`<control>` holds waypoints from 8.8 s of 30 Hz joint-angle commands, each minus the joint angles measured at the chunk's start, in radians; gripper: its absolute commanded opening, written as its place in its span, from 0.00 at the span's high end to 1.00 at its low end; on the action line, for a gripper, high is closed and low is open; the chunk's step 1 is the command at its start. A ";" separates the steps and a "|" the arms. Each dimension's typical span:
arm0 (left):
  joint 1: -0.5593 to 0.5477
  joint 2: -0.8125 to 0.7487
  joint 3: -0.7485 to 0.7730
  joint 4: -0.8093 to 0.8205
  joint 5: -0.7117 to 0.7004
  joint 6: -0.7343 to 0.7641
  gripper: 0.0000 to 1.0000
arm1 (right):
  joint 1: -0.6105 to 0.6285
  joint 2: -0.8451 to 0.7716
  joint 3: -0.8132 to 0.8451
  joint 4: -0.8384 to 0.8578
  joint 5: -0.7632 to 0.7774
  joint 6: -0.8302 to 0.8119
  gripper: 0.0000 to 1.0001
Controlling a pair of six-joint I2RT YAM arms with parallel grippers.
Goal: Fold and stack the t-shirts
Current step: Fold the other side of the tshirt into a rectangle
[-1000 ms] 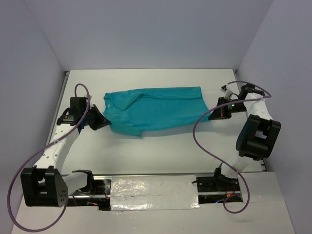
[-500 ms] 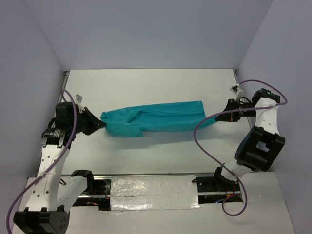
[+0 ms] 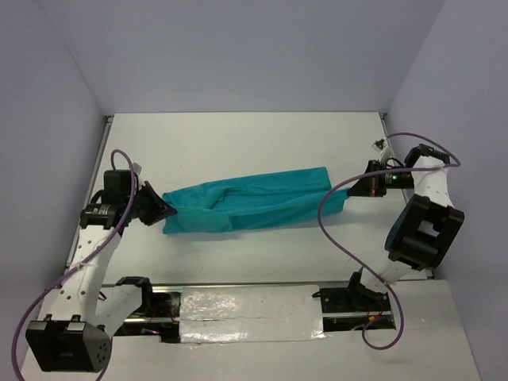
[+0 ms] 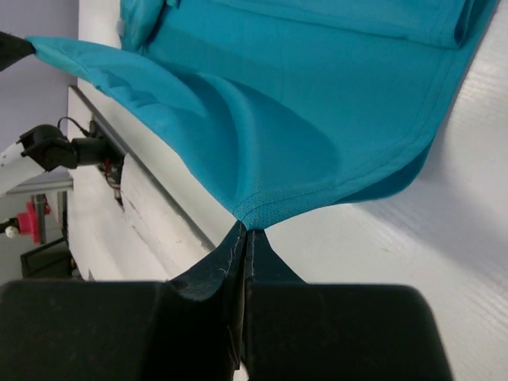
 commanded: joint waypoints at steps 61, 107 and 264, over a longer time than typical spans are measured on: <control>0.082 0.694 0.256 0.294 -0.094 0.070 1.00 | 0.230 0.367 0.170 0.617 0.278 0.667 1.00; 0.085 0.904 0.368 0.325 -0.119 0.099 1.00 | 0.216 0.384 0.143 0.661 0.395 0.750 1.00; 0.259 0.974 0.348 0.264 0.237 0.441 0.12 | 0.353 0.123 0.052 0.403 -0.058 0.112 0.42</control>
